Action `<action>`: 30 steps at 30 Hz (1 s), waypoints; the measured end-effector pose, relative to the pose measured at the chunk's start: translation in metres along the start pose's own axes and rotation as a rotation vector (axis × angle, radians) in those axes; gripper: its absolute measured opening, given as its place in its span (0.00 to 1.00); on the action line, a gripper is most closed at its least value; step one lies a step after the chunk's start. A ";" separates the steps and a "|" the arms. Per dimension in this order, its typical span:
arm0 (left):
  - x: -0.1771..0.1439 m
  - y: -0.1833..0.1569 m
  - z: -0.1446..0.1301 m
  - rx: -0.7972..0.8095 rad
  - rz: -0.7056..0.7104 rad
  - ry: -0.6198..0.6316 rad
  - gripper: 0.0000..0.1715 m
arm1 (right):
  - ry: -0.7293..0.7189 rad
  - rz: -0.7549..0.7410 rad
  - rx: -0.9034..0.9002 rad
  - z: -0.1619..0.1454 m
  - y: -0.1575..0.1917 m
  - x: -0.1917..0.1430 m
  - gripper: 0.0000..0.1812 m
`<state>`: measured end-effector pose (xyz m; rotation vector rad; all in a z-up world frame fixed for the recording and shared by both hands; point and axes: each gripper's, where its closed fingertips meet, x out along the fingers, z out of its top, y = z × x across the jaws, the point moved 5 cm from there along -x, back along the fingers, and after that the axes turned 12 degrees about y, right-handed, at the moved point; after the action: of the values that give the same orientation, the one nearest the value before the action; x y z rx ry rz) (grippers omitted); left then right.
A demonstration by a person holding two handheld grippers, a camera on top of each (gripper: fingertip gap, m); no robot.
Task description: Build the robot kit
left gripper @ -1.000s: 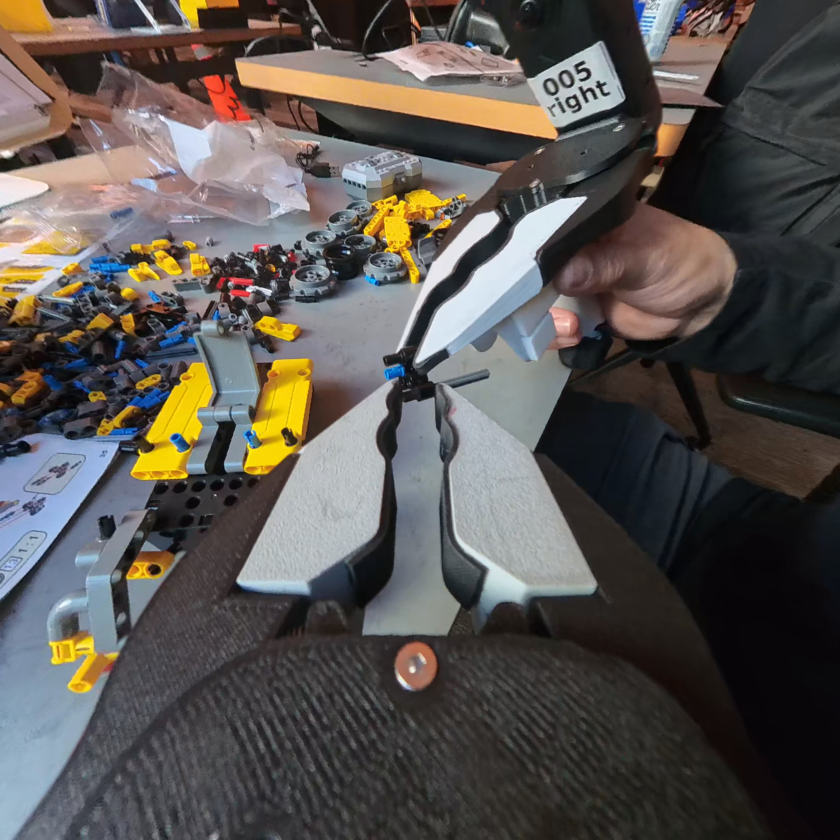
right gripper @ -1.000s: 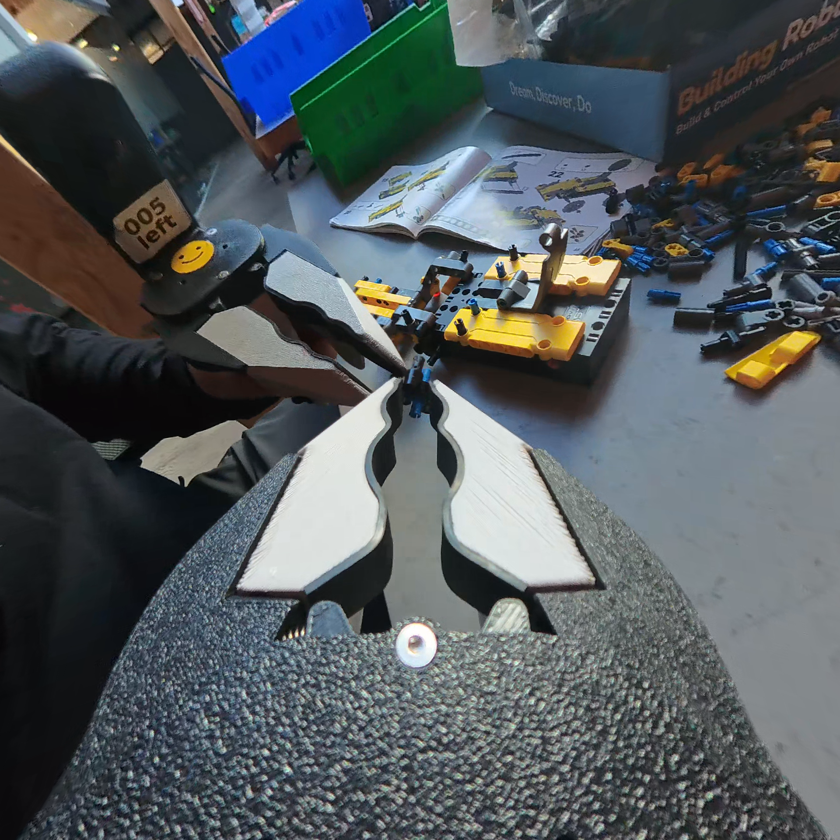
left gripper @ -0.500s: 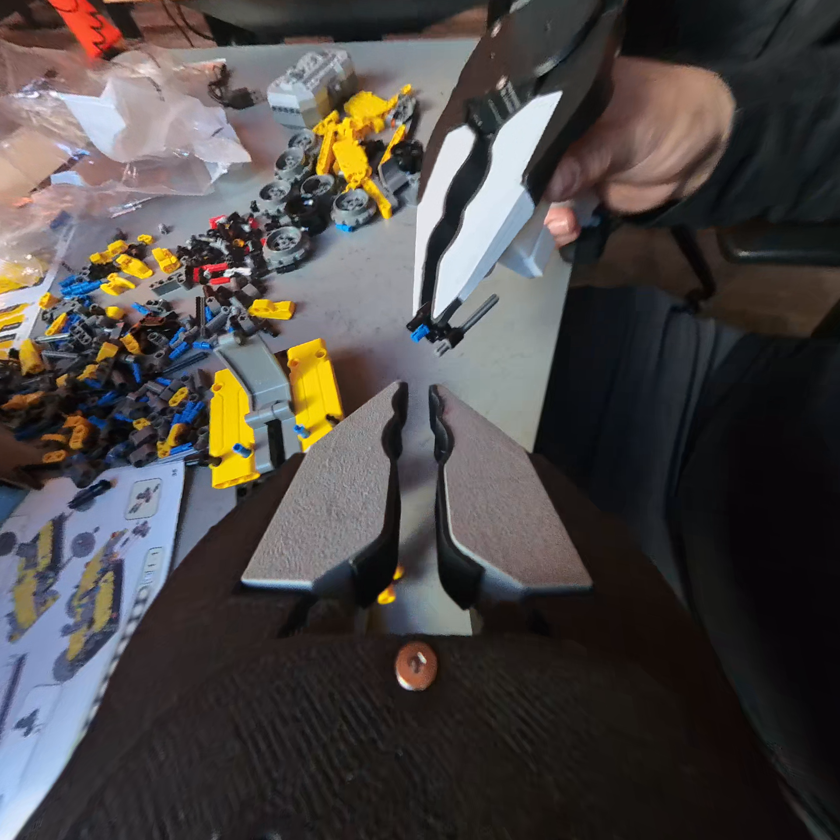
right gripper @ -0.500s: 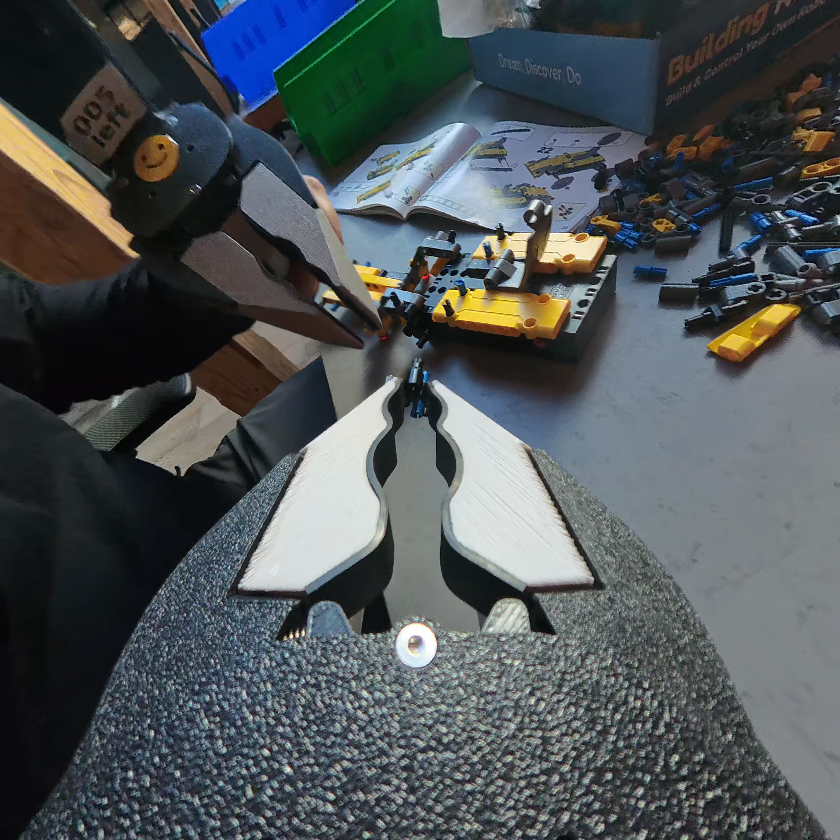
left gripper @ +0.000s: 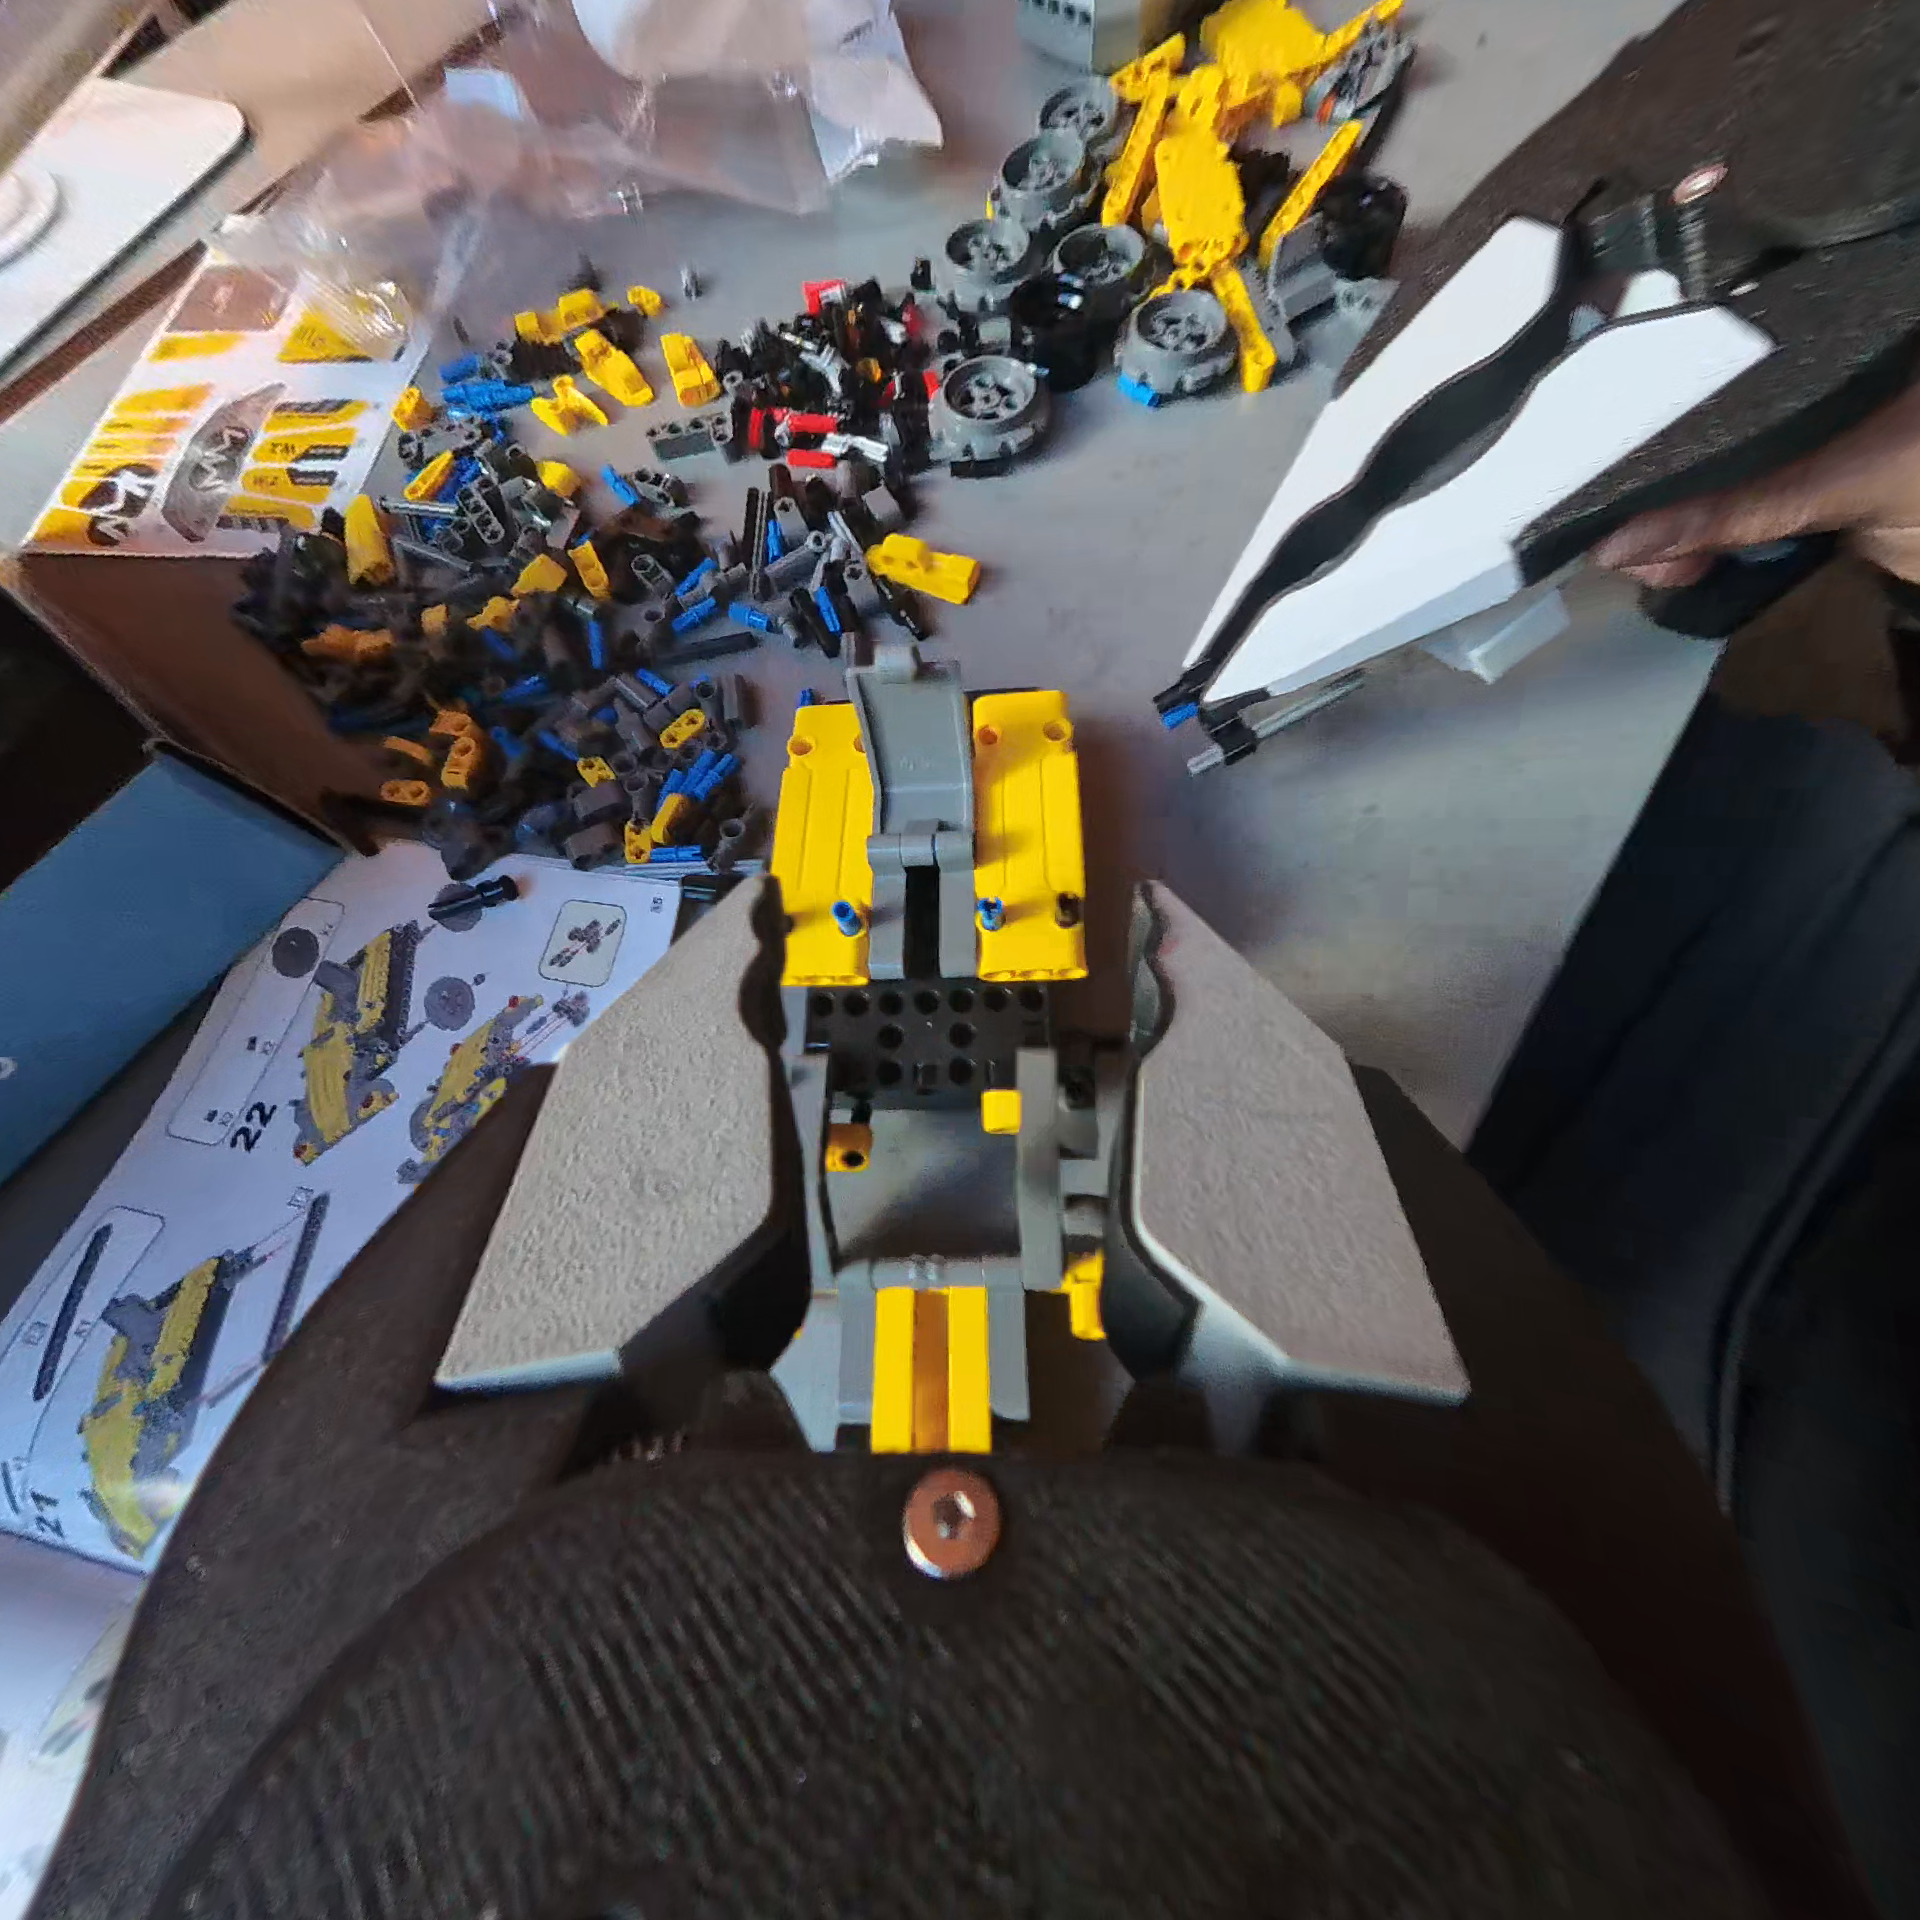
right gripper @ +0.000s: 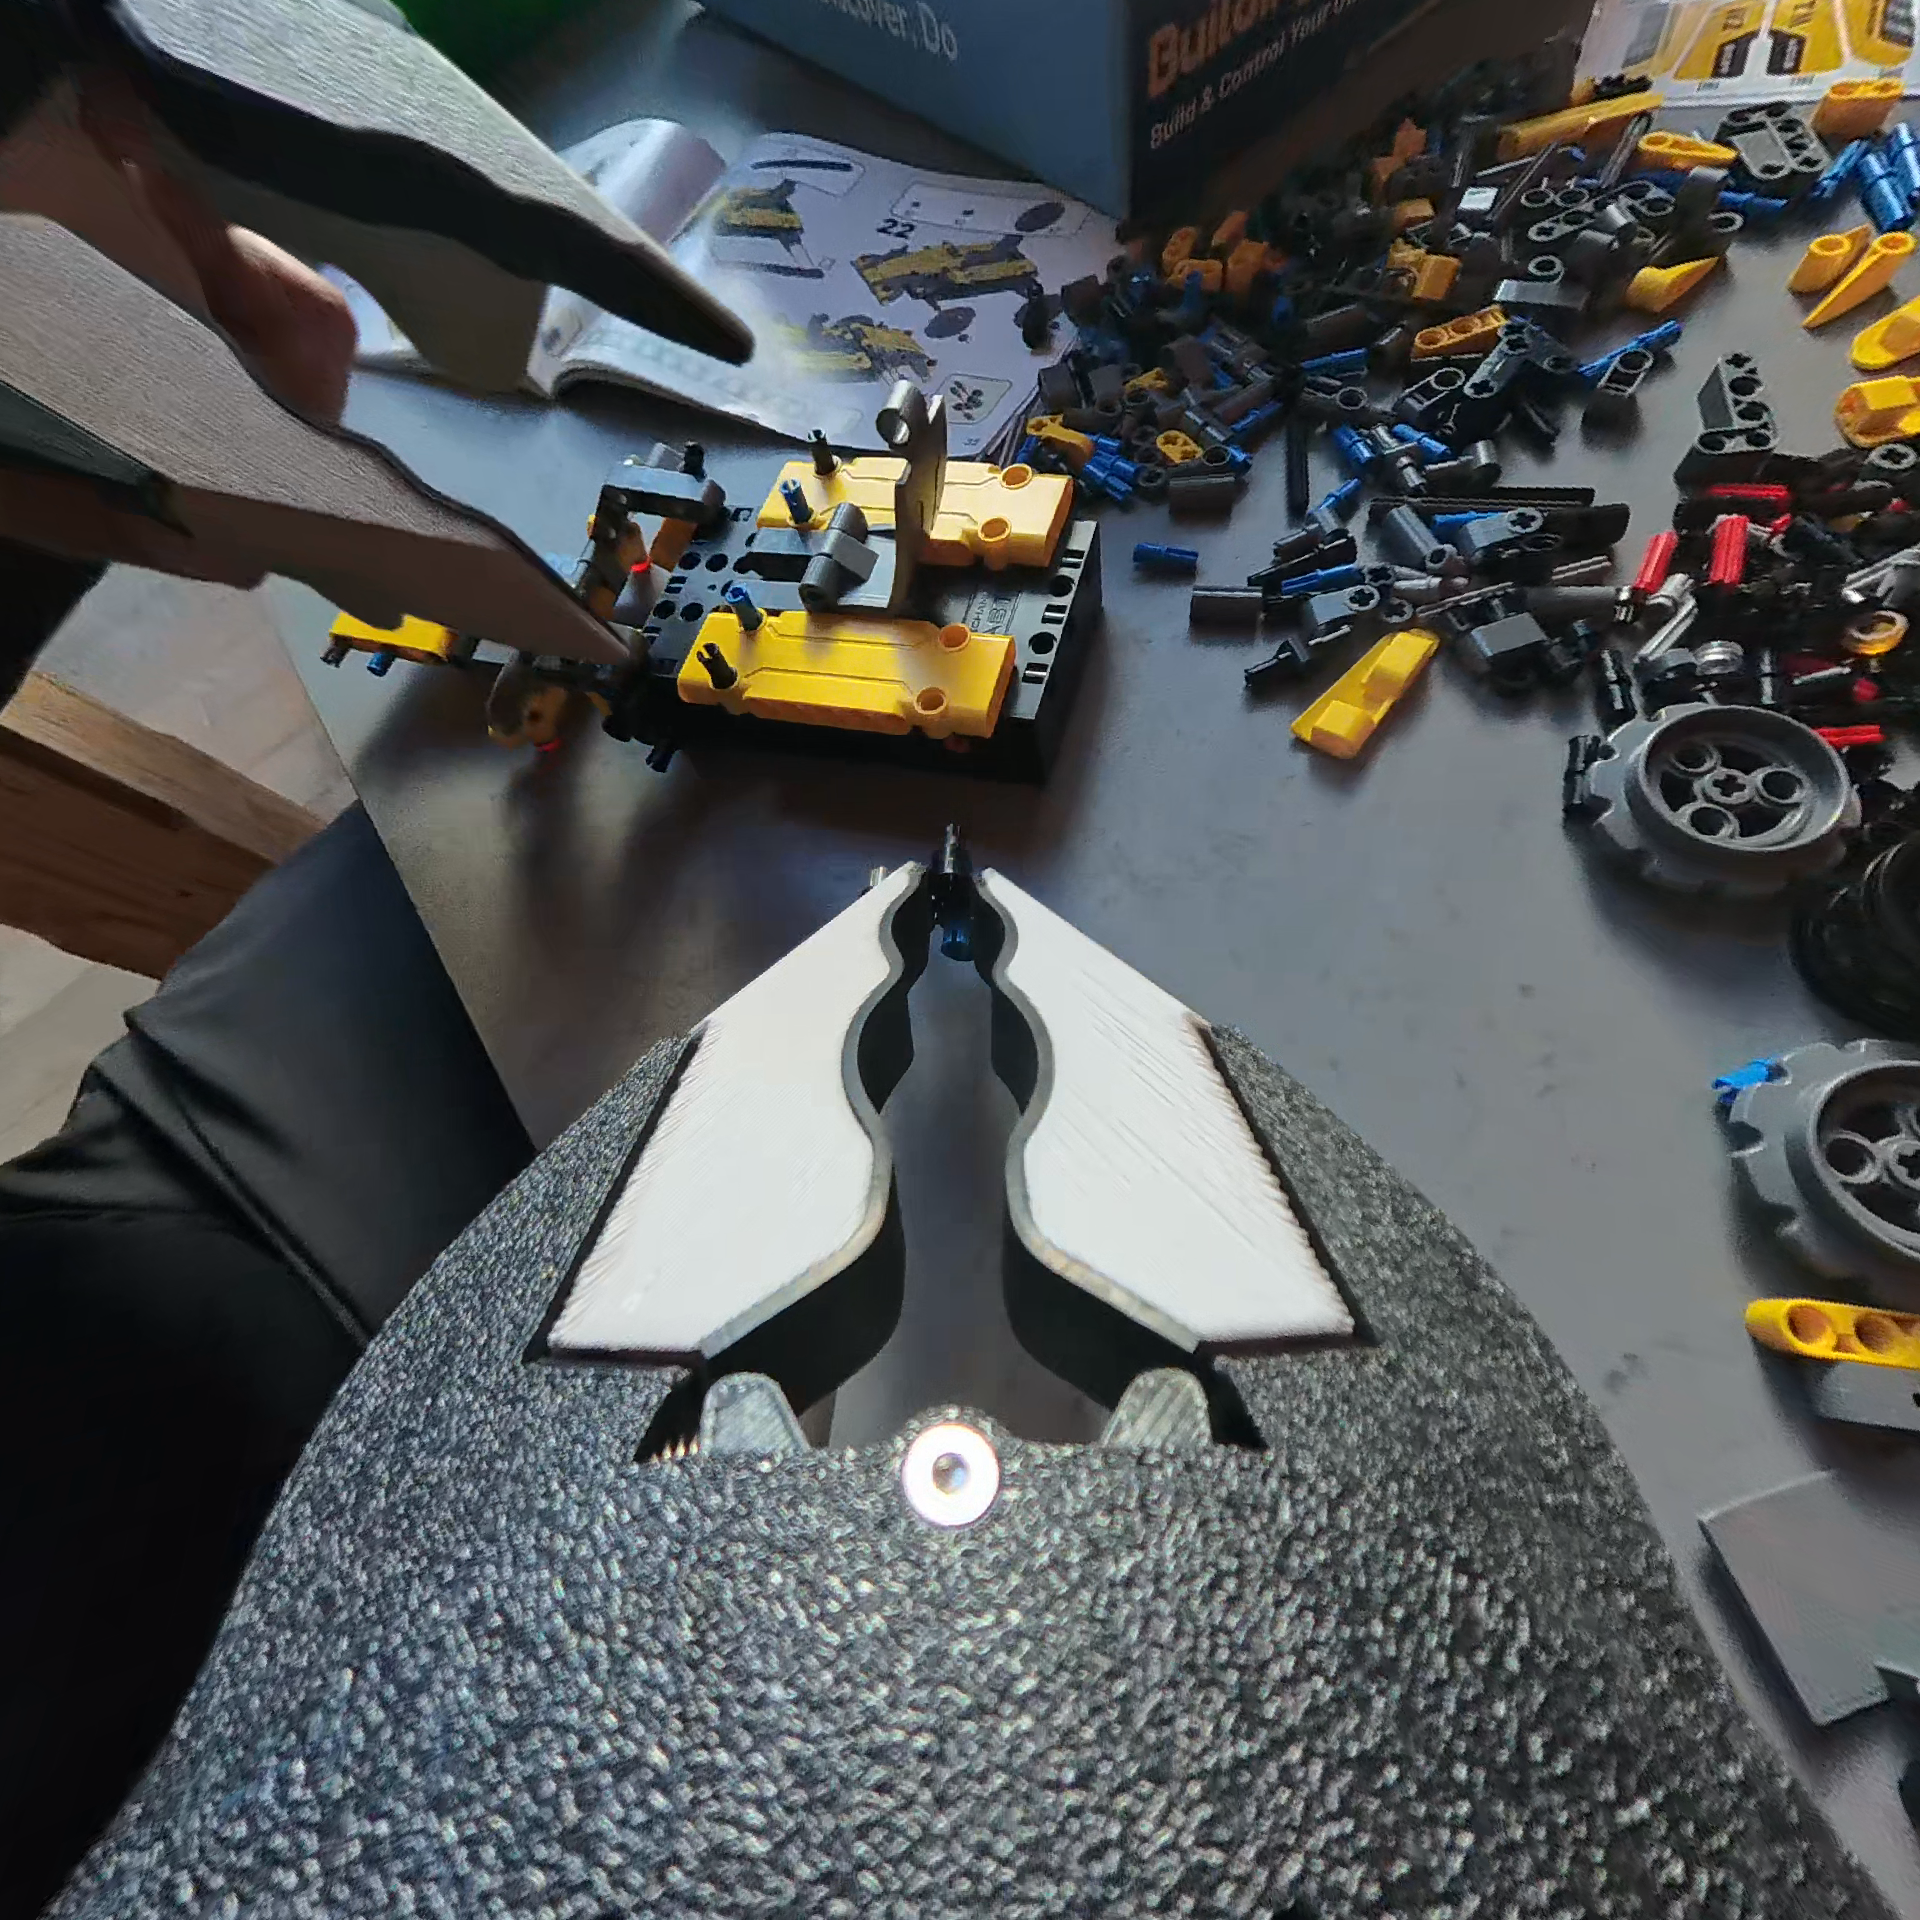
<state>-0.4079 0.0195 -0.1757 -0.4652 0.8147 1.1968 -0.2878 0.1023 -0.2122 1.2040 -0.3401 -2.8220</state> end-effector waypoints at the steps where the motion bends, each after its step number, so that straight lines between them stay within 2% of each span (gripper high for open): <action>1: 0.005 0.003 0.000 0.003 0.001 0.024 0.40 | -0.004 -0.005 0.005 0.000 -0.001 0.000 0.04; 4: 0.019 0.009 -0.002 0.006 -0.019 0.114 0.49 | -0.015 -0.023 0.014 0.003 -0.005 0.000 0.04; 7: 0.031 0.013 -0.001 0.016 -0.025 0.164 0.48 | -0.019 -0.040 0.005 0.005 -0.005 0.001 0.04; 11: 0.045 0.007 -0.007 -0.006 -0.108 0.270 0.50 | -0.027 -0.051 -0.011 0.005 -0.004 0.000 0.04; 18: 0.045 0.006 -0.008 -0.012 -0.105 0.254 0.48 | -0.024 -0.053 -0.001 0.003 -0.005 -0.001 0.04; 21: 0.051 0.002 -0.015 -0.081 -0.182 0.300 0.53 | -0.012 -0.072 0.006 0.003 -0.006 0.001 0.04; 30: 0.054 -0.003 -0.007 -0.169 -0.192 0.244 0.52 | -0.048 -0.048 0.079 0.000 -0.002 -0.005 0.04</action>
<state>-0.3995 0.0473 -0.2217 -0.8225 0.8584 1.0458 -0.2846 0.1049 -0.2094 1.1752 -0.4347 -2.9080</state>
